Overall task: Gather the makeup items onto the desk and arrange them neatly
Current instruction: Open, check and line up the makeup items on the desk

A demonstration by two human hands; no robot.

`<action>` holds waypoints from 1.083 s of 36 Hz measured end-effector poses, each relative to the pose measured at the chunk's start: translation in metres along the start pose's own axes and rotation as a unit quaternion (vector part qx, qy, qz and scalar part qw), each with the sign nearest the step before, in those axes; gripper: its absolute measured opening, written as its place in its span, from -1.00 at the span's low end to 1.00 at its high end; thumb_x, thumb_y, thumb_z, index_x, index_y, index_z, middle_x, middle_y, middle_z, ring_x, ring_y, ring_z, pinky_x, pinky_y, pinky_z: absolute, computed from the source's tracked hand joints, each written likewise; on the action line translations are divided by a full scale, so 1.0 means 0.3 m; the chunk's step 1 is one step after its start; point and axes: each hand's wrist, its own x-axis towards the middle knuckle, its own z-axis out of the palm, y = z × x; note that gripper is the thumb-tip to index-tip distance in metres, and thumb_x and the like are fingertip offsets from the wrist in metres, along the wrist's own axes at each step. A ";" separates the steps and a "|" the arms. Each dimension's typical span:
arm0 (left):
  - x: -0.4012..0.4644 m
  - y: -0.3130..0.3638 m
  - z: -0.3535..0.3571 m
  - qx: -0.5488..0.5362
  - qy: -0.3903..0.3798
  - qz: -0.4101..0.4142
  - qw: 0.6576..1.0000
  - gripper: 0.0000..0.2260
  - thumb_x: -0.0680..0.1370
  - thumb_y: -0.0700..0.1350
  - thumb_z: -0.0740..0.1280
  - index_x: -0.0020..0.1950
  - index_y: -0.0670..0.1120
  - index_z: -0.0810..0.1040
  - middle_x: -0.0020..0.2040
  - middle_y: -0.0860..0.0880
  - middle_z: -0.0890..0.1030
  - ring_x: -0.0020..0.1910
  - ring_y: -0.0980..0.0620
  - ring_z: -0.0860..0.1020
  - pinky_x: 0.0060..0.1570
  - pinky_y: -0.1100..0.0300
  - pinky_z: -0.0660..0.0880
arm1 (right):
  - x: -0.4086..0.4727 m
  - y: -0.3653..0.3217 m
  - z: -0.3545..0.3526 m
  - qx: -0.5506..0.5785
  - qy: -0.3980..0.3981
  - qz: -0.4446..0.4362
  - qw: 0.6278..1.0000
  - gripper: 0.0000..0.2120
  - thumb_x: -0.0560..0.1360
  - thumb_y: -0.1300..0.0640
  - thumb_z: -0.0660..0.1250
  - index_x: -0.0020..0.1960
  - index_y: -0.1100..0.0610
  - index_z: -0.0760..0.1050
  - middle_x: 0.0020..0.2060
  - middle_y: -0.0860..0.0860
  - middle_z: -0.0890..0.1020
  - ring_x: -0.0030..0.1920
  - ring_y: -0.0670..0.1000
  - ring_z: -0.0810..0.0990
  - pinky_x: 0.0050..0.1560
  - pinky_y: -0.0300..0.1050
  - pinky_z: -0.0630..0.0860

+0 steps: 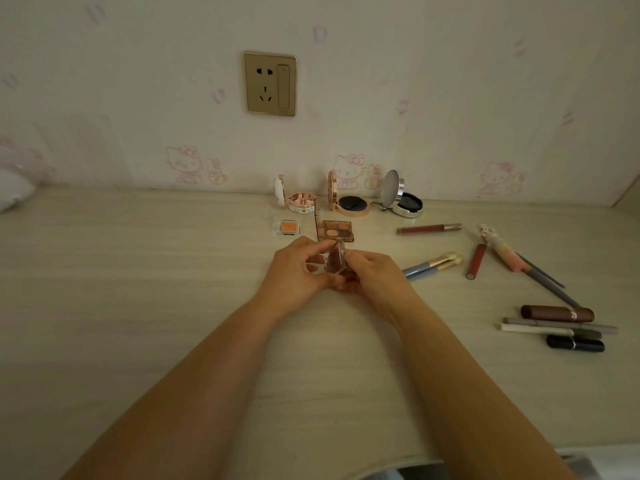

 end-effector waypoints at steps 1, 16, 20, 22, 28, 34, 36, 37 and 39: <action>0.000 0.000 0.000 0.001 0.003 0.000 1.000 -0.42 0.31 -0.14 0.55 0.31 0.01 0.49 -0.02 0.11 0.50 -0.02 0.15 0.52 -0.08 0.60 0.37 | 0.001 0.000 0.004 -0.016 0.008 -0.003 1.000 -0.72 0.55 0.21 0.17 0.00 0.37 0.58 -0.24 0.17 0.61 -0.32 -0.04 0.57 -0.14 -0.17 0.62; 0.001 0.003 -0.006 -0.014 0.012 -0.025 1.000 -0.48 0.34 -0.13 0.53 0.27 0.04 0.52 0.05 0.08 0.55 -0.02 0.19 0.51 -0.12 0.62 0.36 | -0.004 -0.001 -0.002 -0.018 0.004 -0.011 1.000 -0.68 0.58 0.22 0.07 -0.01 0.25 0.59 -0.20 0.11 0.65 -0.29 -0.05 0.60 -0.20 -0.21 0.57; 0.004 0.000 -0.011 -0.055 0.018 -0.031 0.998 -0.54 0.36 -0.15 0.51 0.20 0.13 0.53 0.08 0.10 0.58 0.02 0.19 0.56 -0.05 0.54 0.40 | 0.001 -0.008 -0.007 0.074 -0.017 0.008 0.997 -0.68 0.58 0.26 0.04 -0.06 0.18 0.57 -0.16 0.10 0.65 -0.21 -0.04 0.61 -0.30 -0.28 0.54; 0.007 -0.005 -0.017 -0.071 0.012 -0.033 0.997 -0.56 0.39 -0.16 0.49 0.20 0.16 0.52 0.10 0.10 0.59 0.03 0.22 0.58 0.00 0.52 0.42 | 0.005 -0.009 -0.007 0.109 -0.021 0.023 0.994 -0.69 0.60 0.25 0.03 -0.02 0.19 0.56 -0.18 0.09 0.65 -0.23 -0.06 0.62 -0.33 -0.29 0.54; 0.009 -0.019 -0.034 -0.116 0.004 -0.046 0.992 -0.62 0.43 -0.12 0.45 0.18 0.17 0.51 0.20 0.03 0.57 0.12 0.14 0.57 0.20 0.22 0.44 | 0.025 0.003 -0.004 0.077 0.014 0.014 0.997 -0.72 0.60 0.32 0.06 0.17 0.25 0.50 -0.21 0.07 0.61 -0.30 -0.06 0.56 -0.34 -0.28 0.55; 0.011 -0.022 -0.045 -0.142 -0.010 -0.055 0.988 -0.66 0.46 -0.18 0.42 0.18 0.10 0.52 0.20 0.01 0.56 0.06 0.18 0.58 0.03 0.41 0.47 | 0.036 0.009 -0.008 -0.036 0.045 -0.028 0.998 -0.70 0.59 0.31 0.09 0.24 0.19 0.48 -0.08 0.10 0.63 -0.25 -0.01 0.57 -0.09 -0.09 0.58; 0.012 -0.024 -0.046 -0.140 -0.005 -0.056 0.988 -0.65 0.46 -0.20 0.42 0.20 0.05 0.53 0.18 0.01 0.57 0.03 0.19 0.58 -0.03 0.45 0.48 | 0.030 0.004 -0.024 -0.091 0.028 -0.069 0.993 -0.74 0.60 0.22 0.13 0.21 0.11 0.51 -0.03 0.06 0.62 -0.20 -0.05 0.54 -0.03 -0.18 0.53; 0.012 -0.027 -0.047 -0.139 -0.002 -0.058 0.989 -0.64 0.45 -0.19 0.43 0.22 0.03 0.53 0.18 -0.01 0.58 0.05 0.16 0.59 0.01 0.40 0.49 | 0.026 0.002 -0.033 -0.124 0.010 -0.088 0.988 -0.76 0.59 0.16 0.18 0.21 0.06 0.50 -0.06 0.02 0.61 -0.20 -0.09 0.52 -0.08 -0.29 0.49; 0.013 -0.032 -0.048 -0.129 0.003 -0.059 0.990 -0.61 0.44 -0.15 0.45 0.25 0.01 0.53 0.17 -0.02 0.60 0.11 0.10 0.58 0.13 0.24 0.49 | 0.028 0.007 -0.052 -0.210 -0.018 -0.114 0.971 -0.68 0.53 0.08 0.31 0.28 0.00 0.45 -0.11 -0.05 0.56 -0.20 -0.15 0.49 -0.20 -0.43 0.42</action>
